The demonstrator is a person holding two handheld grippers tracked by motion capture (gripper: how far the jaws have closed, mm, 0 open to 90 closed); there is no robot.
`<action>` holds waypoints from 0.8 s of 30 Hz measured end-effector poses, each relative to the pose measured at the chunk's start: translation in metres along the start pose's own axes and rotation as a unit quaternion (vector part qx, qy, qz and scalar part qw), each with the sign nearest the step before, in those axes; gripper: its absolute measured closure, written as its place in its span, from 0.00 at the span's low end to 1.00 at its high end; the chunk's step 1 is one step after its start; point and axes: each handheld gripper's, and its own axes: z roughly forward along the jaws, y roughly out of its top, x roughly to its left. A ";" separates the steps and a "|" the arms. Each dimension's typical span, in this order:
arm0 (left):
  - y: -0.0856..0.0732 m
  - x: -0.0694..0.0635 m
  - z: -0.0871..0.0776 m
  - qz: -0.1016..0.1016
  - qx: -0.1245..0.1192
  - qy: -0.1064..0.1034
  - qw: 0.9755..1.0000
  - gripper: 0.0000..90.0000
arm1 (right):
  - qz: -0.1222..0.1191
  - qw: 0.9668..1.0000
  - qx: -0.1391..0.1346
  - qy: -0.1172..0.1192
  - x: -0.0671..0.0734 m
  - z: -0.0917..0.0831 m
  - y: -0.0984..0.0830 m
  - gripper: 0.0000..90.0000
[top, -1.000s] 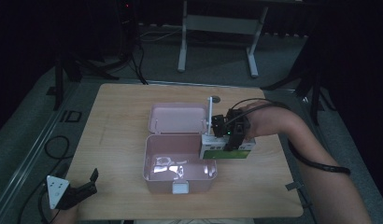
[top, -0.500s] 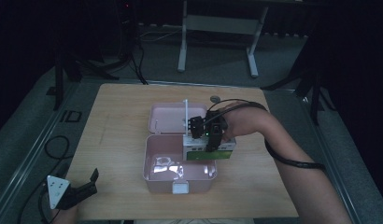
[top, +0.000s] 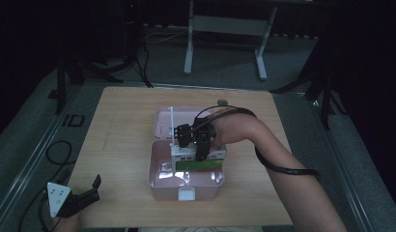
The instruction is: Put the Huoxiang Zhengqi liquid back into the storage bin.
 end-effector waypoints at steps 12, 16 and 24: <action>0.000 0.000 0.000 0.000 0.001 -0.002 1.000 0.00 | 0.011 1.000 0.005 0.019 -0.003 0.035 0.009 0.69; 0.000 0.000 0.001 0.003 0.001 -0.002 1.000 0.00 | 0.017 1.000 0.003 0.025 -0.006 0.048 0.007 0.69; 0.000 0.000 0.001 0.004 0.001 -0.002 1.000 0.00 | 0.028 0.999 0.008 0.032 -0.011 0.075 0.003 0.69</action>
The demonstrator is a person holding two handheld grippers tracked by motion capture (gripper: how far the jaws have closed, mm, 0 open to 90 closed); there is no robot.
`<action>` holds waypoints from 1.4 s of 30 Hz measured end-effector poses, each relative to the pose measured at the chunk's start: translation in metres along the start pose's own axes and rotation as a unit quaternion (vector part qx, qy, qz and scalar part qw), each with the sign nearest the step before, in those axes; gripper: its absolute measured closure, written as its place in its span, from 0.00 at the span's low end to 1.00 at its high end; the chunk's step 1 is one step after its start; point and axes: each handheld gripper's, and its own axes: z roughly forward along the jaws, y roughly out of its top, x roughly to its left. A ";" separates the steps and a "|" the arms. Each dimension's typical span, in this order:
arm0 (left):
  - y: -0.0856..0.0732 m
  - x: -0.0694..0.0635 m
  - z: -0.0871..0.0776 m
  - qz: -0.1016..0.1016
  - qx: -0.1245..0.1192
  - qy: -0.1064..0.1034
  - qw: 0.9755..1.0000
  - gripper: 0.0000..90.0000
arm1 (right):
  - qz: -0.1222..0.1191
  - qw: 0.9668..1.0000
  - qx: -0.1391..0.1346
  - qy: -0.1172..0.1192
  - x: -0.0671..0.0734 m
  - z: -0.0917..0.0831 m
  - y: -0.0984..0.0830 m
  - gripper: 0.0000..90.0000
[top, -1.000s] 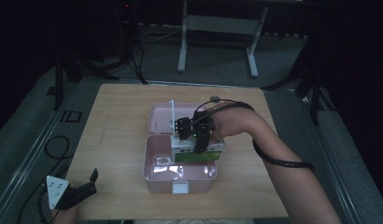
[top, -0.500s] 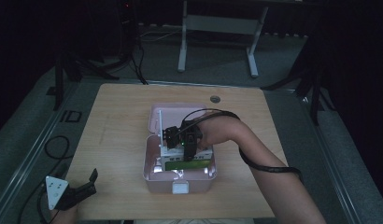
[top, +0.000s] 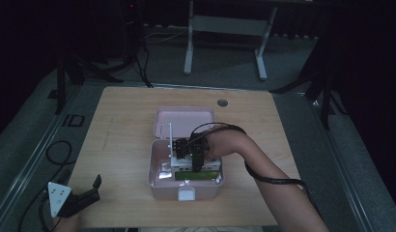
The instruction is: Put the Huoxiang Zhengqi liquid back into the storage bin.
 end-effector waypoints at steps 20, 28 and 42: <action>0.000 0.000 0.000 0.002 0.001 -0.003 1.000 0.00 | -0.008 1.000 -0.001 0.010 -0.002 0.046 -0.002 0.68; 0.000 0.000 0.000 0.002 0.002 -0.003 1.000 0.00 | -0.010 1.000 -0.003 0.020 -0.001 0.057 -0.001 0.68; 0.000 -0.001 0.000 0.002 0.003 -0.003 1.000 0.00 | -0.002 0.998 -0.064 -0.004 0.005 0.013 -0.018 0.50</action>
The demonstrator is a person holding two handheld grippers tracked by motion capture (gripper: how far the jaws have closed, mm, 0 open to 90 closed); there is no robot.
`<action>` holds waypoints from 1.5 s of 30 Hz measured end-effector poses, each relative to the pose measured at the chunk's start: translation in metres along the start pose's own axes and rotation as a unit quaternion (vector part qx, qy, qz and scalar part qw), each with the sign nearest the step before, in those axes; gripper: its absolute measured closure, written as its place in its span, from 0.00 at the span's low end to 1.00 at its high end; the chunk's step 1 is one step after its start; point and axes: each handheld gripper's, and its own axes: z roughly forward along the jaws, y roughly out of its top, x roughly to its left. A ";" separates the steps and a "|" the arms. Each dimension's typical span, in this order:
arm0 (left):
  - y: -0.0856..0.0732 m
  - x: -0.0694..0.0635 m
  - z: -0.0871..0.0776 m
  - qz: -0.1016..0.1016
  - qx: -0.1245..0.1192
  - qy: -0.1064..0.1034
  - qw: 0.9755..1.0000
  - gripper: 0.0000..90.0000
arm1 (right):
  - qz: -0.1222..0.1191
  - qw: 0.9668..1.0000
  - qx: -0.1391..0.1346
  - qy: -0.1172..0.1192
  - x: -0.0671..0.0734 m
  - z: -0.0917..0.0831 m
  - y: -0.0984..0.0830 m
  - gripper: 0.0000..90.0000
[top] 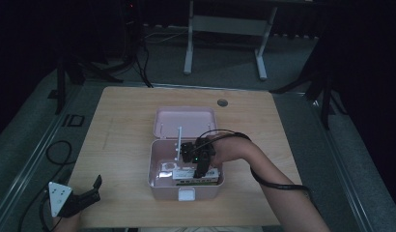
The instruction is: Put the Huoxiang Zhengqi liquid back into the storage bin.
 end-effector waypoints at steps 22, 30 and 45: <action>0.000 0.000 0.000 -0.001 0.001 0.000 1.000 0.00 | 0.099 0.989 -0.098 -0.051 -0.019 -0.071 -0.090 0.21; 0.000 -0.001 0.000 0.000 0.002 -0.001 1.000 0.00 | 0.121 0.984 -0.094 -0.088 -0.035 -0.049 -0.130 0.15; 0.000 -0.001 0.001 0.001 0.004 -0.001 1.000 0.00 | 0.197 0.960 -0.144 -0.134 -0.061 0.014 -0.188 0.15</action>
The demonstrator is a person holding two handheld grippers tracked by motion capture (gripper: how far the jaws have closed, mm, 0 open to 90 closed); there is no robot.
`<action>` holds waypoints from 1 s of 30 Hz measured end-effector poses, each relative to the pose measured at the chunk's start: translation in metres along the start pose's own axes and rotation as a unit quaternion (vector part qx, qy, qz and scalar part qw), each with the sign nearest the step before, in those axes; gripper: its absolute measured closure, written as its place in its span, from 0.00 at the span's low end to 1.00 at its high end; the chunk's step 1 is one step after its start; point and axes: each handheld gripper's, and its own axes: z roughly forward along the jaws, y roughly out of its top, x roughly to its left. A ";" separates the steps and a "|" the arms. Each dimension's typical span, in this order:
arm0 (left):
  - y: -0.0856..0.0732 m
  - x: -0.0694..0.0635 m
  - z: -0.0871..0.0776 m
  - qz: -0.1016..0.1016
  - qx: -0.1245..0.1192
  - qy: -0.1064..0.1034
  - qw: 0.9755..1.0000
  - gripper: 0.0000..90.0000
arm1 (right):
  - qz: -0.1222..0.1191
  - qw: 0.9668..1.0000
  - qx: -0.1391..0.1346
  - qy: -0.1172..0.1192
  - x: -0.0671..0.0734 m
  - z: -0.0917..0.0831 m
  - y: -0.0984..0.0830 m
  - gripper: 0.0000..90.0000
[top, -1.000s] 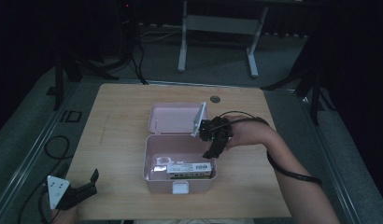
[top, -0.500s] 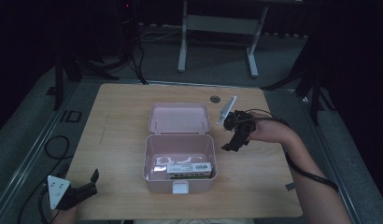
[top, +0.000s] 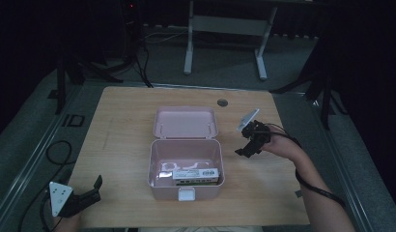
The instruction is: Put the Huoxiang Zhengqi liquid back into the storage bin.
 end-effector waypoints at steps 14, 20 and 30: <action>0.000 0.000 0.000 -0.001 -0.001 -0.001 1.000 0.00 | 0.093 0.990 -0.082 -0.070 -0.007 0.043 -0.058 0.14; 0.000 0.000 0.000 -0.001 -0.001 -0.002 1.000 0.00 | 0.138 0.977 -0.126 -0.105 -0.009 0.048 -0.085 0.14; 0.000 0.000 0.000 0.000 -0.001 -0.001 1.000 0.00 | 0.195 0.961 -0.151 -0.122 -0.010 0.054 -0.118 0.14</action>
